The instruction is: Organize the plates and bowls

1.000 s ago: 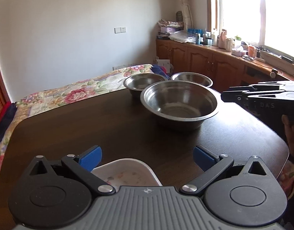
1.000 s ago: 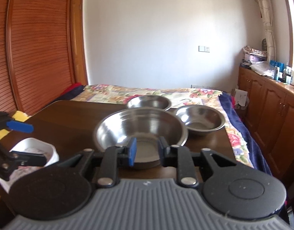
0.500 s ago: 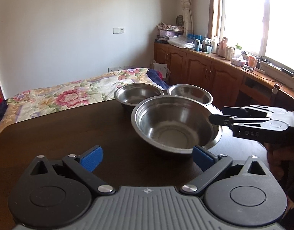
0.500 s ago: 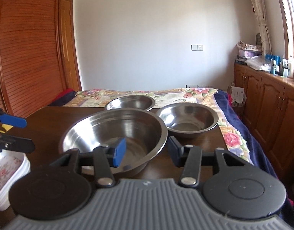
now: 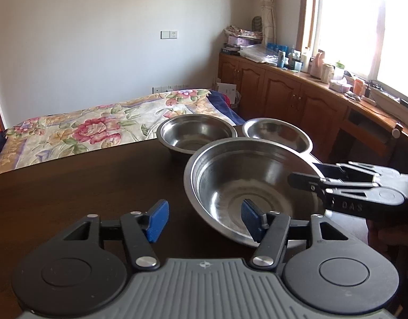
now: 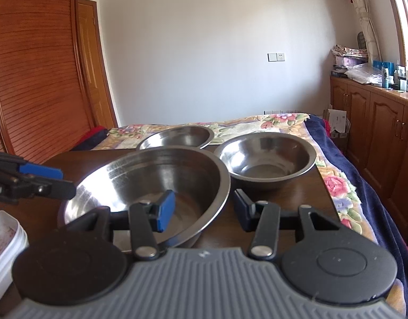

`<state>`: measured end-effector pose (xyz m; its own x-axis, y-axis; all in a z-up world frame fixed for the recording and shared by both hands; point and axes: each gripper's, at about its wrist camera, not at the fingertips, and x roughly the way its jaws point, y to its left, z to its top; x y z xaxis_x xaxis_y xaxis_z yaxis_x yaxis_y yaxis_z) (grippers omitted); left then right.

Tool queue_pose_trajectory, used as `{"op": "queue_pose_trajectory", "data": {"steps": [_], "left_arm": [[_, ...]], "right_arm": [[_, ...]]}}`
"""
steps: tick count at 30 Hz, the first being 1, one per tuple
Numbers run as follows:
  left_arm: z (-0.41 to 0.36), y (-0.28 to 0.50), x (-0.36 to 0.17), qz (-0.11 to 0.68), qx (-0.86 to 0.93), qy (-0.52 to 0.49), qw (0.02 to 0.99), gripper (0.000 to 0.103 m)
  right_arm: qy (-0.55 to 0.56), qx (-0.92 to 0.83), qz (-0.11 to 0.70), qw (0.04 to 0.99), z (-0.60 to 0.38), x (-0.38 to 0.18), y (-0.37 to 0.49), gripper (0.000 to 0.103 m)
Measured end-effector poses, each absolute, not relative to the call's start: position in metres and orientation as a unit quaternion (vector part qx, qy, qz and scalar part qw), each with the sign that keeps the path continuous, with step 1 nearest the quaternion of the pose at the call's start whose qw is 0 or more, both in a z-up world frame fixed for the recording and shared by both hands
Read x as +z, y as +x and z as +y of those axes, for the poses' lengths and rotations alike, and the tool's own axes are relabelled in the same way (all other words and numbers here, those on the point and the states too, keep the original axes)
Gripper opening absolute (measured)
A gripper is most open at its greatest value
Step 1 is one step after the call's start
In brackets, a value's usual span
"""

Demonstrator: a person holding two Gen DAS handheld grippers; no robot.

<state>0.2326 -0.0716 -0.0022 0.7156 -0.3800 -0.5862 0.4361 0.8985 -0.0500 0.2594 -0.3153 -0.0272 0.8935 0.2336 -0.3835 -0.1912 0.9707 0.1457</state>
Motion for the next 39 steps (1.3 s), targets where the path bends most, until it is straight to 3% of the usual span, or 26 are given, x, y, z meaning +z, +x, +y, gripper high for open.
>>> {"op": "queue_pose_trajectory", "data": {"steps": [13,17,22,24,27,39], "left_arm": [[-0.077,0.26,-0.012,0.324,-0.22,0.045,0.919,0.062],[-0.079,0.264,-0.014,0.331,-0.22,0.043,0.917,0.052],[-0.081,0.271,-0.018,0.346,-0.214,0.043,0.913,0.027],[-0.081,0.272,-0.02,0.348,-0.213,0.042,0.912,0.023],[-0.081,0.273,-0.021,0.349,-0.208,0.043,0.913,0.023],[-0.078,0.256,-0.01,0.342,-0.211,0.041,0.915,0.022]], "right_arm": [[0.063,0.117,0.202,0.97,-0.317,-0.027,0.262,0.05],[0.067,0.117,0.203,0.97,-0.318,-0.027,0.264,0.047],[0.065,0.116,0.202,0.97,-0.318,-0.027,0.265,0.04],[0.066,0.117,0.202,0.97,-0.318,-0.028,0.265,0.036],[0.068,0.116,0.203,0.97,-0.319,-0.028,0.265,0.03],[0.059,0.106,0.189,0.974,-0.318,-0.019,0.255,0.022]]}}
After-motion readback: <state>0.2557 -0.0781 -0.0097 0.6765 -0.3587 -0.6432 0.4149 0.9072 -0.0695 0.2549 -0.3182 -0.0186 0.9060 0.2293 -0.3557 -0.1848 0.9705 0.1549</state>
